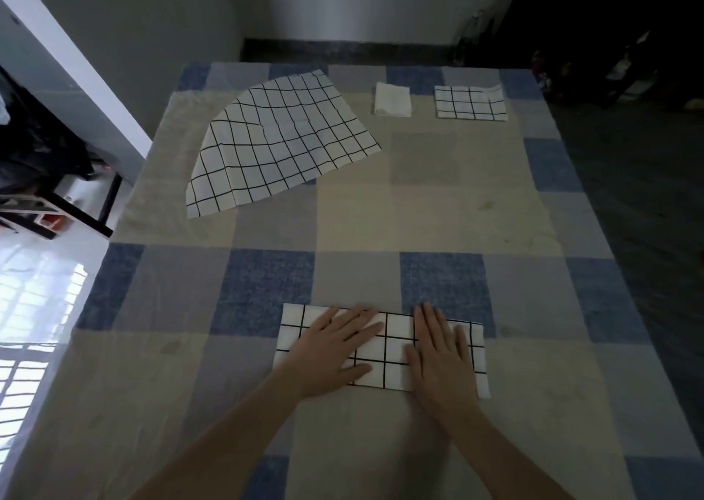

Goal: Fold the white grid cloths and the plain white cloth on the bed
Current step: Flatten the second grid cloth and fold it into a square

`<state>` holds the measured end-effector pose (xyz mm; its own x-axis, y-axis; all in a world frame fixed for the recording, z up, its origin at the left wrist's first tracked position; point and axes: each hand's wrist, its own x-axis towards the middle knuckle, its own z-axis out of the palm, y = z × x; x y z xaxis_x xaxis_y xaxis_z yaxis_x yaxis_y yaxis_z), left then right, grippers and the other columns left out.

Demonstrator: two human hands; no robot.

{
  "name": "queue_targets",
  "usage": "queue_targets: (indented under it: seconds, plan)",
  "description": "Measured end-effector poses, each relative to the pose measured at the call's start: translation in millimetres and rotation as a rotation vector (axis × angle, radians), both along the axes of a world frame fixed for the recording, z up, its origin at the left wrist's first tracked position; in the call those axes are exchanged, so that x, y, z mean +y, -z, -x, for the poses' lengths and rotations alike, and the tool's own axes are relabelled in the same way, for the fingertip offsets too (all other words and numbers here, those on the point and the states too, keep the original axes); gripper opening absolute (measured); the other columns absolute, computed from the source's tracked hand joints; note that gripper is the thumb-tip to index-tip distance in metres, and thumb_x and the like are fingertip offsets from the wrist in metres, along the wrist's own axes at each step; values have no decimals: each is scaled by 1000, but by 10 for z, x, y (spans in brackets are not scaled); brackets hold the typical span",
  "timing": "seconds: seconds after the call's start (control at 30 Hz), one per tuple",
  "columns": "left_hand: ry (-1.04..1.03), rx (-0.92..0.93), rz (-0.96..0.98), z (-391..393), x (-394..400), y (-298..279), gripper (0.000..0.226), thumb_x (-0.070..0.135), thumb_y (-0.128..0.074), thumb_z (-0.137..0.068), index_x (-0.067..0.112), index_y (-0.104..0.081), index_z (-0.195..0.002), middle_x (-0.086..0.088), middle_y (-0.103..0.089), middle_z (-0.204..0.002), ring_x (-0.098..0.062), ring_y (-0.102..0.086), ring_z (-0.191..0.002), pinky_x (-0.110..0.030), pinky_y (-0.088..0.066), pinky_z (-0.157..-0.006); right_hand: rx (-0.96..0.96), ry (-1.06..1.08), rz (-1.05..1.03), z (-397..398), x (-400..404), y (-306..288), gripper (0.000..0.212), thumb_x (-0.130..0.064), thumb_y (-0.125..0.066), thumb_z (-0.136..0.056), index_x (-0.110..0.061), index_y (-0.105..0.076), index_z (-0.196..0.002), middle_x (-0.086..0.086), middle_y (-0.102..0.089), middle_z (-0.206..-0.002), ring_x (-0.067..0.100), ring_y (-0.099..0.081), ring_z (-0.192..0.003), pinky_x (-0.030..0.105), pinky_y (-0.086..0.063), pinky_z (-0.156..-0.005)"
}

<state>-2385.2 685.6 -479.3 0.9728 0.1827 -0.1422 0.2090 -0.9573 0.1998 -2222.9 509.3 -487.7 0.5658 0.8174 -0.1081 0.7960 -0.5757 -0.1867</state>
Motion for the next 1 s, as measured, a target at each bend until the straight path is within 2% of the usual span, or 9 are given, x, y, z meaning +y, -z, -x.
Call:
queue_targets:
  seconds: [0.17,0.3,0.4,0.47,0.57,0.67,0.77,0.9,1.0]
  plan:
    - [-94,51,-5,308,208,-53,66,63,-21,-99,32,-5,-155,10,4,-162,-11,8,-149,-40,-3,-118,-41,86,49,-378,-416,-25,58,-46,-12,-99,-26,-9,-154,-7,-9,-161,10,-2,-148,42,-8,-117]
    - [-104,51,5,419,289,-99,71,67,-23,-97,31,-2,-155,9,9,-162,-11,15,-148,-39,4,-117,-65,142,69,-414,-436,-58,61,-44,-14,-97,-20,-20,-153,-2,-21,-159,16,-17,-146,49,-18,-114]
    - [-100,79,36,399,290,-128,81,76,-25,-91,33,1,-154,10,15,-161,-8,23,-145,-36,13,-116,-36,228,-13,-287,-245,-114,65,-45,-13,-96,-14,-24,-152,3,-20,-159,19,-17,-146,48,-13,-116]
    - [-92,122,39,383,294,-149,88,81,-25,-87,34,7,-153,11,22,-159,-7,28,-143,-35,17,-115,-28,101,-80,-113,12,-199,63,-44,-16,-97,-14,-20,-152,3,-14,-160,19,-12,-148,45,-5,-117]
    - [-92,168,29,369,301,-159,93,85,-24,-83,35,12,-152,12,27,-157,-7,32,-141,-37,18,-116,14,-89,-148,256,469,-309,60,-41,-21,-99,-16,-16,-153,0,-9,-161,16,-5,-148,46,-4,-117]
    - [-115,180,29,354,293,-139,94,85,-27,-82,36,13,-151,12,25,-158,-7,31,-141,-39,15,-117,66,-69,-113,599,712,-249,59,-38,-26,-98,-16,-20,-153,1,-14,-160,17,-10,-148,46,-10,-116]
    - [-118,163,50,362,296,-142,94,86,-28,-81,37,9,-152,14,22,-158,-6,28,-142,-40,15,-117,73,-50,-42,678,627,-49,60,-40,-30,-97,-15,-25,-151,2,-23,-158,16,-14,-147,47,-14,-116]
    - [-120,154,73,347,299,-211,95,85,-31,-80,37,5,-153,15,22,-158,-5,28,-142,-36,19,-115,38,-107,-37,476,455,14,61,-41,-34,-97,-20,-21,-152,-2,-18,-160,13,-9,-147,46,-11,-115]
    - [-128,162,84,342,283,-228,95,86,-31,-80,38,7,-153,16,23,-157,-4,29,-142,-38,16,-116,23,-54,-22,271,329,-10,60,-44,-26,-99,-22,-13,-154,-3,-10,-161,13,-2,-148,45,-4,-117]
